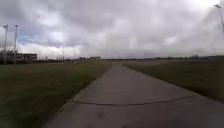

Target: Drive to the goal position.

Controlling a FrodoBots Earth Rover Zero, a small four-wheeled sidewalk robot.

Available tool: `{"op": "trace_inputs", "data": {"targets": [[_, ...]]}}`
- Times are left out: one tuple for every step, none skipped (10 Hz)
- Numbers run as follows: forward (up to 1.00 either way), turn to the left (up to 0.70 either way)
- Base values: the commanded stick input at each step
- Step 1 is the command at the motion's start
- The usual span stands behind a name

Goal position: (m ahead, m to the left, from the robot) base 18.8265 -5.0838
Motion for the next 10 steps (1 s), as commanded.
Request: {"op": "trace_inputs", "data": {"targets": [[1.00,0.00],[1.00,0.00],[1.00,0.00],[1.00,0.00],[1.00,0.00],[1.00,0.00],[1.00,0.00],[1.00,0.00],[1.00,0.00],[1.00,0.00]]}}
